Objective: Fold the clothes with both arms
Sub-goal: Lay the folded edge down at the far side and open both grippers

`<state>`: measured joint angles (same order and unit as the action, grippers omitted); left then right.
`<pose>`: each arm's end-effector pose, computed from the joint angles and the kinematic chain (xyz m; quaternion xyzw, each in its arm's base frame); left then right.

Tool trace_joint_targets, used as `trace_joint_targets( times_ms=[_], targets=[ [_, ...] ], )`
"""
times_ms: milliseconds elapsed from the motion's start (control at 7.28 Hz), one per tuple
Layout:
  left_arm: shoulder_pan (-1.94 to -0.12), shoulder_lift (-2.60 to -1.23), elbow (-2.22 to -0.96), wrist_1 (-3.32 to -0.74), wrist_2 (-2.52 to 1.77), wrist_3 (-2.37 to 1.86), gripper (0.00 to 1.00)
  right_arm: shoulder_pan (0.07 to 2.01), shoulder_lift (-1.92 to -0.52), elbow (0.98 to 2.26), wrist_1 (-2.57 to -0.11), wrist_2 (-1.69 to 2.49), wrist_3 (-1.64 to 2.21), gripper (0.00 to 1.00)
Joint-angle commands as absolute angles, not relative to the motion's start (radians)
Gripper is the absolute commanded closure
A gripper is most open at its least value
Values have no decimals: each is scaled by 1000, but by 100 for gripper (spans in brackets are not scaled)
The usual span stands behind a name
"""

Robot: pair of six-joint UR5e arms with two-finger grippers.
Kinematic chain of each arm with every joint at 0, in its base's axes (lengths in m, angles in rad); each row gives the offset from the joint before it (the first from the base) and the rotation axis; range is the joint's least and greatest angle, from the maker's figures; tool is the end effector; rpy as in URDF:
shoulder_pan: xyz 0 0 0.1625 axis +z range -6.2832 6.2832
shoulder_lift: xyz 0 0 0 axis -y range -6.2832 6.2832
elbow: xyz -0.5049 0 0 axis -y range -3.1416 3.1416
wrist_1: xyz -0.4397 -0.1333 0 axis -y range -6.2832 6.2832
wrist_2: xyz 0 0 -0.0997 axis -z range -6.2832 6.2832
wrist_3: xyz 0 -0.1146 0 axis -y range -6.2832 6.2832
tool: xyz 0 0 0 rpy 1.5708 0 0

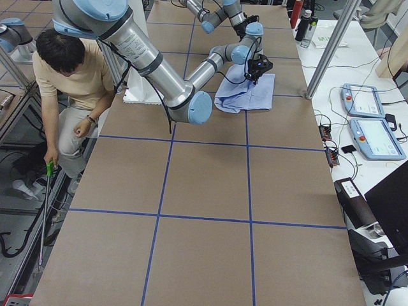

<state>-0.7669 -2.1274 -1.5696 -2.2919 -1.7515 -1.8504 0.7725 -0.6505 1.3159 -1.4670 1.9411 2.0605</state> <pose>0.4814 -0.6204 0.2966 0.0728 0.5933 -0.3531 0.7197 -0.5759 -0.6895 0.2042 -0.1170 -0.3891 0.4818 0.7764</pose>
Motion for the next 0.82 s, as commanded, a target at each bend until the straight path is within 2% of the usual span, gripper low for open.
trace_joint_targets(
  times_ms=[0, 137, 412, 550, 687],
  targets=[
    [-773, -2216, -1429, -2340, -1746, -1829, 100, 776, -638, 1258, -1451, 1942, 2037, 100],
    [-773, -2265, -1313, -2417, -1744, -1827, 100, 778, -629, 1240, -1450, 1942, 2033, 100],
    [-775, -2330, -1170, -2488, -1691, -1801, 100, 785, -620, 1145, -1352, 1939, 2025, 100],
    [-781, -2379, -1087, -2514, -1680, -1799, 69, 802, -611, 1096, -1306, 1942, 2004, 84],
    [-796, -2400, -1030, -2551, -1654, -1799, 22, 814, -597, 1036, -1269, 1944, 1952, 53]
  ],
)
